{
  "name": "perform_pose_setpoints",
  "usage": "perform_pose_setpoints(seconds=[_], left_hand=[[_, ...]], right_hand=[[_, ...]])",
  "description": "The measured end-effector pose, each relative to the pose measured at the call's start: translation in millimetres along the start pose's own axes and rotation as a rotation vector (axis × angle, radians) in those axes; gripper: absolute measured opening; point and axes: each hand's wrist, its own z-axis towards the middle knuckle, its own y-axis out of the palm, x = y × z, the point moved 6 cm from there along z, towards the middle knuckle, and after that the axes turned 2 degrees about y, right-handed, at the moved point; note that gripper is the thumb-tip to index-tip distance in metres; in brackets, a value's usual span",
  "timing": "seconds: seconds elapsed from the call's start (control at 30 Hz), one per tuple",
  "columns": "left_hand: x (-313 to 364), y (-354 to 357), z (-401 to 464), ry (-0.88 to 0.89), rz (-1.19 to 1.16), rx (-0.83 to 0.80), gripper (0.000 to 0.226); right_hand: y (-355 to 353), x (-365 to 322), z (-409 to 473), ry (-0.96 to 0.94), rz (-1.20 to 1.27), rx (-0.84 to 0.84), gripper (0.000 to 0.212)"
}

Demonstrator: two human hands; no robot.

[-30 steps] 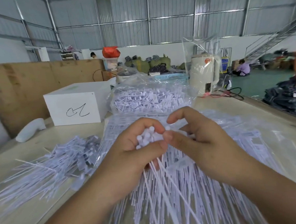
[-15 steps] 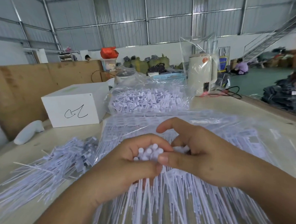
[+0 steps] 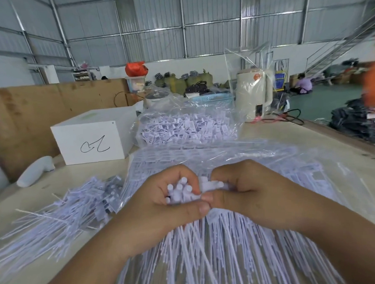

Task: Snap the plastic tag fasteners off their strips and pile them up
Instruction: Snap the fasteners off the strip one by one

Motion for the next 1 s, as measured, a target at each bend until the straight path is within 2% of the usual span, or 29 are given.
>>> perform_pose_setpoints(seconds=[0.2, 0.4, 0.57, 0.63, 0.73, 0.77, 0.9, 1.0], left_hand=[[5.3, -5.9, 2.6, 0.106, 0.066, 0.296, 0.02], [11.5, -6.5, 0.0, 0.119, 0.044, 0.407, 0.016], [-1.3, -10.1, -1.4, 0.01, -0.139, 0.544, 0.015], [0.0, -8.4, -0.1, 0.012, -0.12, 0.481, 0.016], [2.7, -3.4, 1.4, 0.055, -0.063, 0.353, 0.014], [2.5, -2.5, 1.4, 0.063, -0.054, 0.316, 0.012], [4.6, 0.4, 1.2, 0.074, -0.009, 0.196, 0.01], [7.2, 5.2, 2.2, 0.073, -0.014, 0.091, 0.017]], right_hand=[[-4.6, -7.2, 0.3, 0.006, -0.111, 0.289, 0.043], [2.6, -14.6, -1.3, 0.031, -0.126, 0.451, 0.046], [-17.7, -13.8, -5.0, 0.043, 0.107, 0.637, 0.049], [-21.4, -14.4, -4.5, -0.007, 0.135, 0.536, 0.047], [-2.9, -12.6, -2.9, -0.034, 0.18, 0.204, 0.029], [1.7, -11.4, -2.5, -0.041, 0.139, 0.144, 0.03], [3.4, -8.5, -2.6, -0.057, -0.083, 0.09, 0.061], [4.9, -6.5, -5.4, -0.028, -0.125, 0.018, 0.079]])
